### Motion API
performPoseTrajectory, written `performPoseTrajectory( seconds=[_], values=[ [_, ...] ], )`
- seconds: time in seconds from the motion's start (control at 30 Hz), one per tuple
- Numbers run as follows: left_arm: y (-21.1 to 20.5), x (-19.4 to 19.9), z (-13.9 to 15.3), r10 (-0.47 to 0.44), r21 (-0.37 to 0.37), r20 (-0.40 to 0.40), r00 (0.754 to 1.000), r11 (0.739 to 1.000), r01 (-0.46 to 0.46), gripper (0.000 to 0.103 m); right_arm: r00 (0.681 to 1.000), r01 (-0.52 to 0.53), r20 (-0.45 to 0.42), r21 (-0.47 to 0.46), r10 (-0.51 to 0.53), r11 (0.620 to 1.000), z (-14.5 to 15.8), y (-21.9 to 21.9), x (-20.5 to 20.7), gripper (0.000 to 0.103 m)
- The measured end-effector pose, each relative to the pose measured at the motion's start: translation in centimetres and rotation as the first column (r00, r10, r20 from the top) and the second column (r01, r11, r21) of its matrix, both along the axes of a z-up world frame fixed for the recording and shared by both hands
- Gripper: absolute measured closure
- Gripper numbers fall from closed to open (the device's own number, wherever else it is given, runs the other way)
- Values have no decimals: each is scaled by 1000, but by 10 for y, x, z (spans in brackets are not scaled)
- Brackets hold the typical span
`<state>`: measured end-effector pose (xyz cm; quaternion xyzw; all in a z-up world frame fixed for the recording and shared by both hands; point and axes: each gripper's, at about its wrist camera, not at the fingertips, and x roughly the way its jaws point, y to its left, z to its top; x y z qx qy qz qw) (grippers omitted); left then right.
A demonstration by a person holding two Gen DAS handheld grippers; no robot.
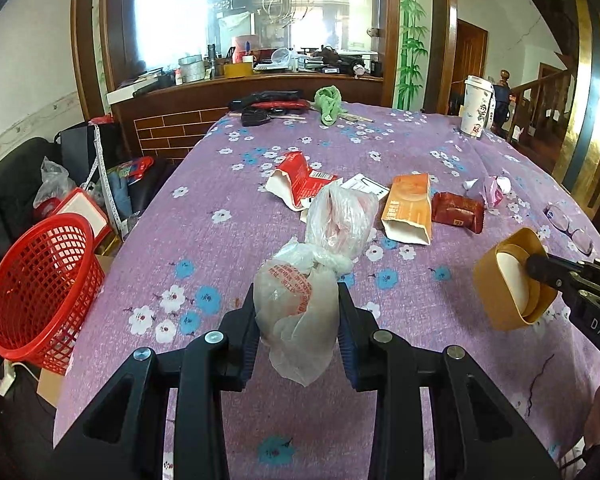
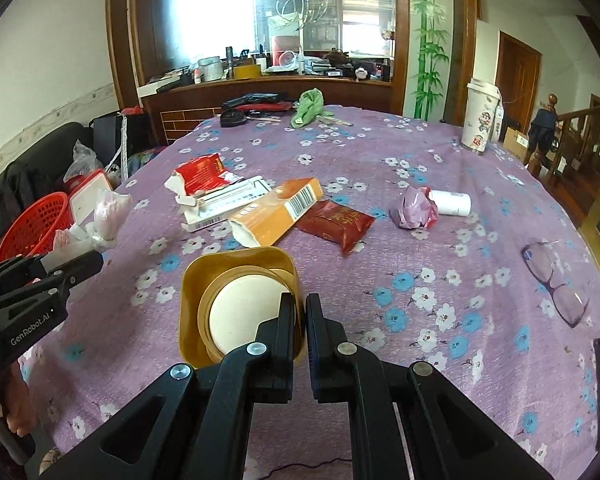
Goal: Collect trash
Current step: 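Lift the yellow container and plastic bag up off the table with both tools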
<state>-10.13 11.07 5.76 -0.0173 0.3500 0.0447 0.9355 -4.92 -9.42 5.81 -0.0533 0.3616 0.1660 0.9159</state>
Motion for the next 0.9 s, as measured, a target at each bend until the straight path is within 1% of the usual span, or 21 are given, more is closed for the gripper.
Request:
performPoseTrajectory(
  seconds=[0.17,0.37,0.73,0.9],
  values=[
    [0,-7,-1,-6,-9,2,1000,1000,6,70,1000,4,13,-8,-4,1000,5,2,-7,97],
    [-2,-17,3,-17,4,16,1000,1000,17,70,999,1,34,-25,0,1000,10,6,-17,97],
    [0,-39,17,-4,-5,55,998,1000,4,70,998,7,68,-32,-5,999,24,7,-38,97],
    [0,-44,18,1,-7,61,998,1000,-1,70,997,11,76,-35,-9,999,28,7,-43,97]
  ],
)
